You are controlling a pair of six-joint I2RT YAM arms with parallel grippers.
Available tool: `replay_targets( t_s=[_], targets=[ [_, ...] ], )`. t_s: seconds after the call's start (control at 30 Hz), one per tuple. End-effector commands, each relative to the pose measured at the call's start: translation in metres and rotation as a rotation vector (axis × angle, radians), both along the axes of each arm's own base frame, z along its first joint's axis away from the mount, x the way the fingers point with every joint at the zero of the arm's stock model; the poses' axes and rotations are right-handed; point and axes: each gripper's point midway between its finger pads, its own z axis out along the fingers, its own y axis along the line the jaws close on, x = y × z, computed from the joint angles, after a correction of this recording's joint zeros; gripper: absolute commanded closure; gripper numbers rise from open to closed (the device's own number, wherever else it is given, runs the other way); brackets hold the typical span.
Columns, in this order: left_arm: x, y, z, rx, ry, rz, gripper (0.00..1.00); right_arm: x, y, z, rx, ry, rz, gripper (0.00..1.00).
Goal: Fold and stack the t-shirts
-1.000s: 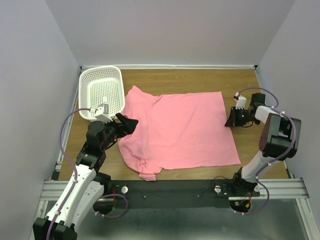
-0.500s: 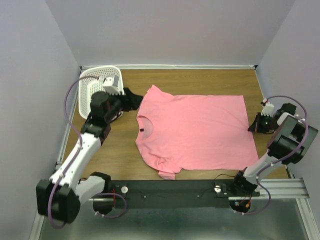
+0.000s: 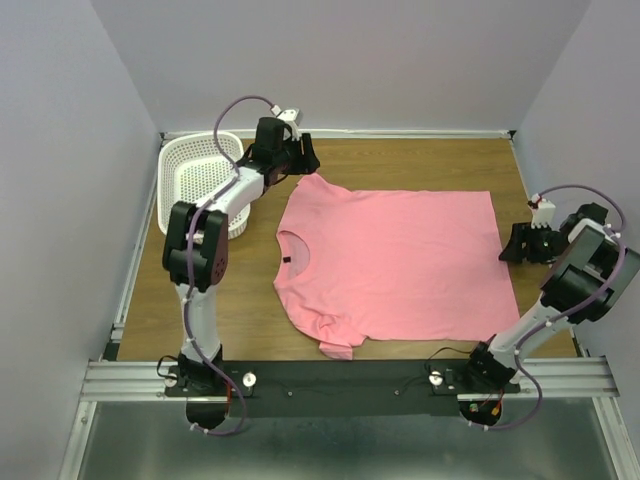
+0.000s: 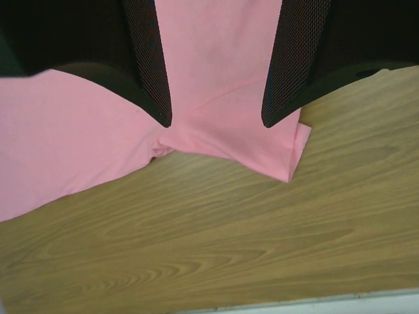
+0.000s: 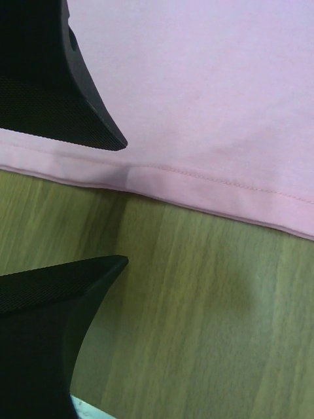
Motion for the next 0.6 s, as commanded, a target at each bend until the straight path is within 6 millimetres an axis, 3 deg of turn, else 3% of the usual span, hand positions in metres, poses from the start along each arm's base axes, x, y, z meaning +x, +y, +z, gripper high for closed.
replay_targets(
  t_s=[0.0,0.03,0.07,0.1,0.13,0.17,0.23,0.27,0.3,0.33,0.37,0.57],
  targets=[
    [0.019,0.004,-0.051,0.109,0.122,0.018,0.35,0.003,0.022,0.0,0.143,-0.002,0.051,0.27],
    [0.029,0.001,-0.045,0.106,0.109,0.019,0.36,0.002,0.026,-0.002,0.16,0.004,0.057,0.27],
    [0.031,0.002,-0.069,0.129,0.156,0.024,0.36,0.002,0.03,-0.003,0.171,0.008,0.064,0.27],
    [0.035,0.003,-0.075,0.135,0.168,0.031,0.36,0.003,0.035,-0.003,0.181,0.004,0.077,0.27],
    [0.044,0.001,-0.068,0.136,0.15,0.038,0.36,0.002,0.039,-0.004,0.188,0.008,0.082,0.27],
    [0.046,0.004,-0.085,0.161,0.18,0.05,0.36,0.003,0.042,-0.004,0.197,0.008,0.088,0.27],
    [0.058,0.003,-0.081,0.163,0.164,0.063,0.36,0.005,0.05,-0.003,0.215,0.005,0.099,0.27],
    [0.058,0.005,-0.099,0.183,0.201,0.071,0.36,0.007,0.054,-0.002,0.221,0.001,0.107,0.27],
    [0.066,0.003,-0.093,0.179,0.185,0.072,0.36,0.008,0.057,0.001,0.238,-0.006,0.104,0.27],
    [0.068,0.002,-0.097,0.183,0.196,0.074,0.36,0.01,0.058,0.003,0.244,-0.012,0.105,0.27],
    [0.065,0.003,-0.119,0.201,0.246,0.071,0.36,0.011,0.06,0.005,0.249,-0.016,0.106,0.27],
    [0.073,-0.003,-0.13,0.192,0.265,0.056,0.37,0.017,0.067,0.025,0.266,-0.058,0.108,0.26]
  ],
)
